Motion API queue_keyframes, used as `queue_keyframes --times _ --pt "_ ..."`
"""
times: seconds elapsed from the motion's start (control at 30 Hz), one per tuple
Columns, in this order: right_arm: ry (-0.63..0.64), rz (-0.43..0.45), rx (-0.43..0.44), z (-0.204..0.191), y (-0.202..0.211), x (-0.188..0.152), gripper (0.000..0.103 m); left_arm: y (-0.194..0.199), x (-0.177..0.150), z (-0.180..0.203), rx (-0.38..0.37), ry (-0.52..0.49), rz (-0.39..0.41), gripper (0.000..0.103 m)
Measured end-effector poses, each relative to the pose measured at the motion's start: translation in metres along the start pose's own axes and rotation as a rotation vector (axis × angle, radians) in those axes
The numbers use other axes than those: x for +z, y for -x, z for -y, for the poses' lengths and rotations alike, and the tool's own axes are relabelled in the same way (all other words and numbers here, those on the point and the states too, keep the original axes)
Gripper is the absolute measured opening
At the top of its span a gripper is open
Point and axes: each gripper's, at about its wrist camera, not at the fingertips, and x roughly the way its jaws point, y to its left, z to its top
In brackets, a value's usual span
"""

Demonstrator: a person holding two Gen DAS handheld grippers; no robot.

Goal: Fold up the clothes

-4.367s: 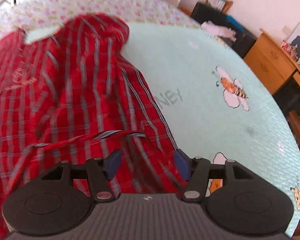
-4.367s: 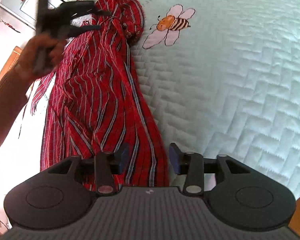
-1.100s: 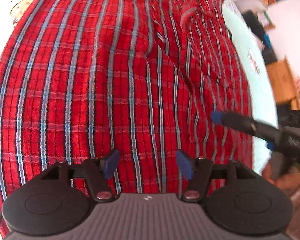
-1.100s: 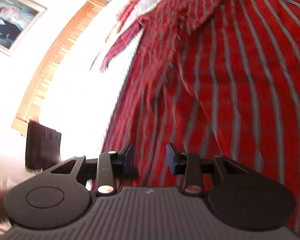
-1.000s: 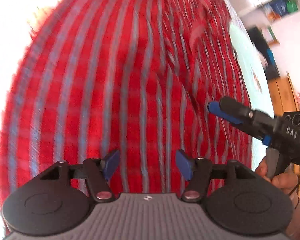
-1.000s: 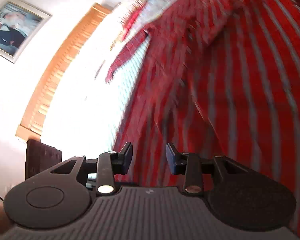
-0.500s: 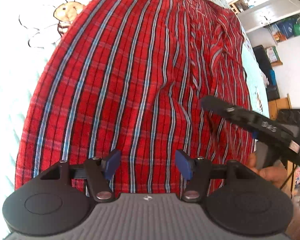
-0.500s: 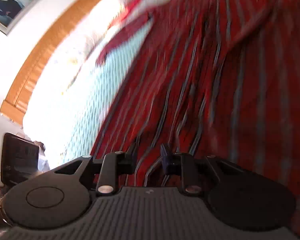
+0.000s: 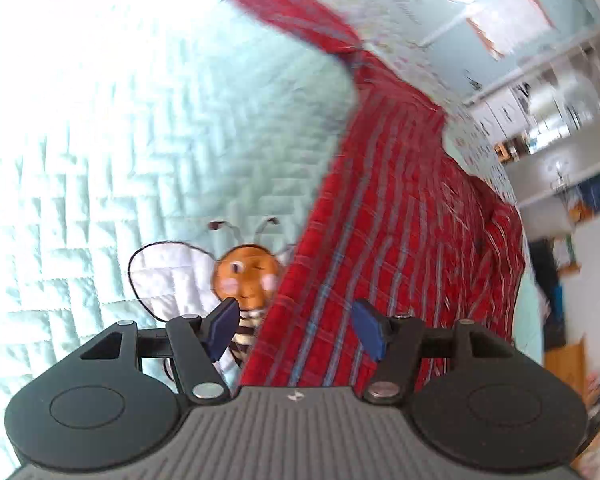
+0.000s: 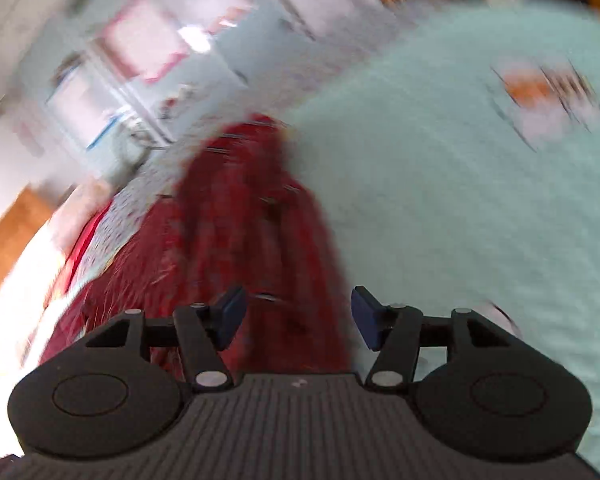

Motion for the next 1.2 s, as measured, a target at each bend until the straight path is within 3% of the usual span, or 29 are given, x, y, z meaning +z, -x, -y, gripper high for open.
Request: queue_keyframes --times 0.1,0.17,0.23,0.3,0.43,0.53,0.57,0.63,0.67,0.7,0.8,1.0,1.2 --pt "-0.101 -0.128 0.091 0.027 -0.016 -0.008 0.060 -0.018 0.004 0.005 -0.015 -0.018 -0.033 0.068" --pt "-0.089 -0.190 0.138 0.028 -0.027 -0.012 0.061 -0.027 0.009 0.011 -0.039 -0.050 -0.045 0.072" --pt "-0.055 -0.219 0.141 0.029 -0.035 -0.012 0.062 -0.039 0.016 0.016 -0.074 -0.048 -0.064 0.073" --pt "-0.021 -0.229 0.169 0.025 -0.036 -0.015 0.076 -0.052 0.023 0.020 -0.108 -0.047 -0.090 0.073" --pt "0.031 -0.298 0.247 0.013 -0.049 -0.017 0.078 -0.075 0.034 0.031 -0.141 -0.076 -0.118 0.073" --pt "0.156 -0.318 0.251 0.002 -0.049 -0.021 0.079 -0.079 0.033 0.037 -0.136 -0.091 -0.114 0.071" --pt "0.189 -0.318 0.239 0.001 -0.045 -0.021 0.073 -0.079 0.031 0.043 -0.093 -0.136 -0.106 0.063" --pt "0.258 -0.314 0.182 -0.004 -0.045 -0.021 0.030 -0.078 0.026 0.056 0.006 -0.239 -0.087 0.042" --pt "0.270 -0.313 0.160 -0.003 -0.046 -0.020 0.020 -0.077 0.023 0.063 0.056 -0.290 -0.078 0.020" --pt "0.280 -0.308 0.138 -0.004 -0.046 -0.021 0.016 -0.076 0.022 0.064 0.080 -0.307 -0.073 0.011" --pt "0.372 -0.268 0.048 -0.020 -0.042 -0.018 0.013 -0.074 0.020 0.066 0.130 -0.337 -0.063 0.010" --pt "0.388 -0.242 -0.029 -0.022 -0.052 -0.022 0.012 -0.075 0.013 0.073 0.180 -0.438 -0.033 0.012" --pt "0.323 -0.237 0.010 -0.010 -0.047 -0.020 0.016 -0.075 0.010 0.073 0.202 -0.415 0.025 0.012"
